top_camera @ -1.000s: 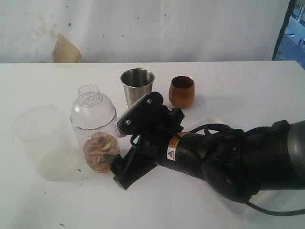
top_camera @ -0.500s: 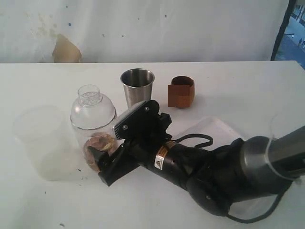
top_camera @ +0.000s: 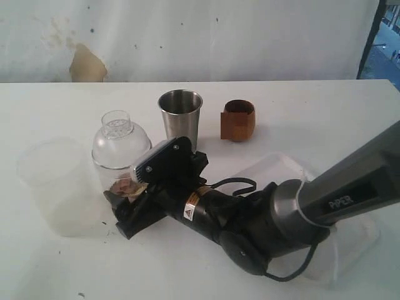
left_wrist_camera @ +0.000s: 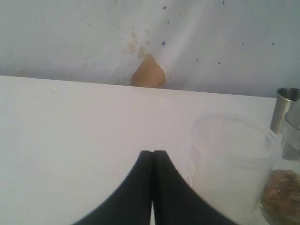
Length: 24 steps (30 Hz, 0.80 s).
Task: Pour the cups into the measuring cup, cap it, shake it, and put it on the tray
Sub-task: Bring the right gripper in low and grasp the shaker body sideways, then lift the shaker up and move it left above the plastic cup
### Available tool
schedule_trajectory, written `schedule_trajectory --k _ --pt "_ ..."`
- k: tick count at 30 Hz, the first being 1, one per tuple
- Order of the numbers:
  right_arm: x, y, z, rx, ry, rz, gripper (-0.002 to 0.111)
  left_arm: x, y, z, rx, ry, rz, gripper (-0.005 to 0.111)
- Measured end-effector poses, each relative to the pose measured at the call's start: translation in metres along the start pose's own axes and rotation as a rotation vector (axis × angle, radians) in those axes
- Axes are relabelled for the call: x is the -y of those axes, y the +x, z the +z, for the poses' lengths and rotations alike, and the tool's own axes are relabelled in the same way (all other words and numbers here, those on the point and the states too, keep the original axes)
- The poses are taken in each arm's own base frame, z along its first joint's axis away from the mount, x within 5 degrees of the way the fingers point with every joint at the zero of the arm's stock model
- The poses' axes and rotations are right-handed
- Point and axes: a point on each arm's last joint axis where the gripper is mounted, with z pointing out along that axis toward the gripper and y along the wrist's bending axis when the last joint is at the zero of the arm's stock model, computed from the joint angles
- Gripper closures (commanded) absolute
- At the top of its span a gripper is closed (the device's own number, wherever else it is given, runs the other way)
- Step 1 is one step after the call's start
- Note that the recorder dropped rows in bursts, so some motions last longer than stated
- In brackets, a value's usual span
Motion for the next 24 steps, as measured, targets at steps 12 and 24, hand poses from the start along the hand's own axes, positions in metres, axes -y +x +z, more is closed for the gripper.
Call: schedule_trajectory --k 12,24 --pt "0.000 -0.009 0.017 0.059 0.003 0.002 0.003 0.000 0.000 0.000 0.000 0.000 0.000 0.107" --pt "0.000 -0.006 0.030 0.088 0.004 0.013 0.003 0.000 0.000 0.000 0.000 0.000 0.000 0.107"
